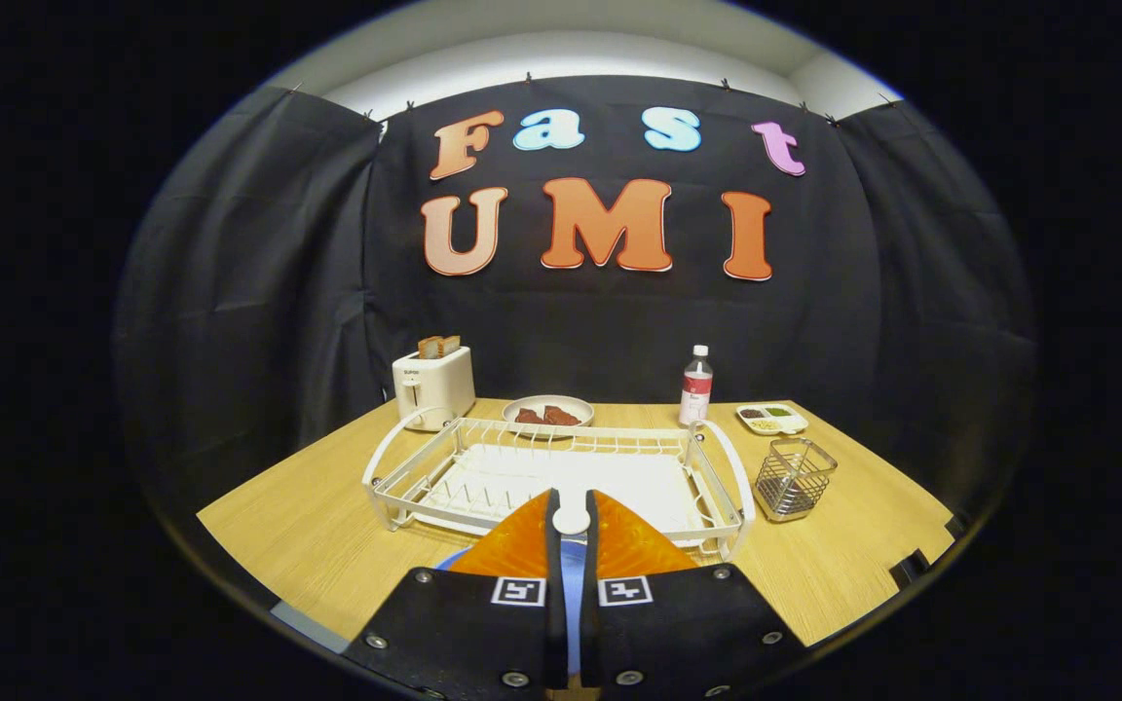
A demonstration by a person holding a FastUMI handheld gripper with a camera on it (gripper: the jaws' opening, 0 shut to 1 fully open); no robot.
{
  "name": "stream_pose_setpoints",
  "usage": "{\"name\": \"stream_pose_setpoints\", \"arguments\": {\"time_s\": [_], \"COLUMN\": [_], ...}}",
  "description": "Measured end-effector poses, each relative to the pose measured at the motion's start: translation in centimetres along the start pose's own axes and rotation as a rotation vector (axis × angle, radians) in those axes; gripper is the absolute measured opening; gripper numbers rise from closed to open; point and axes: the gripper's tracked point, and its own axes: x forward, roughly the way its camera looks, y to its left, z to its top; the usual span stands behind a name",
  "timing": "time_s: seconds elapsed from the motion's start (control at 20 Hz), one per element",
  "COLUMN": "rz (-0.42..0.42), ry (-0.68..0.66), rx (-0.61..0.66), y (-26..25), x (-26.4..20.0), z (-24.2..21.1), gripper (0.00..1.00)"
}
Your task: Take the plate from the dish rack, then take the spoon from the basket and place it into the plate.
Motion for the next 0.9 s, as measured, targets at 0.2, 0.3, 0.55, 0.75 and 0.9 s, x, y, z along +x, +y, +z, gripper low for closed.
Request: {"name": "stream_pose_setpoints", "arguments": {"time_s": [0.2,0.3,0.55,0.75,0.9], "rz": [0.023,0.036,0.040,0.054,0.059], "ry": [-0.004,-0.009,-0.023,0.030,0.084], "rx": [0.015,0.026,0.049,0.049,0.029], "y": [1.7,2.2,2.6,3.3,3.4], "x": [-0.4,-0.9,-1.9,-1.3,0.4], "z": [0.2,0.2,0.1,-2.8,-5.7], "gripper": [0.05,0.05,0.05,0.05,0.05]}}
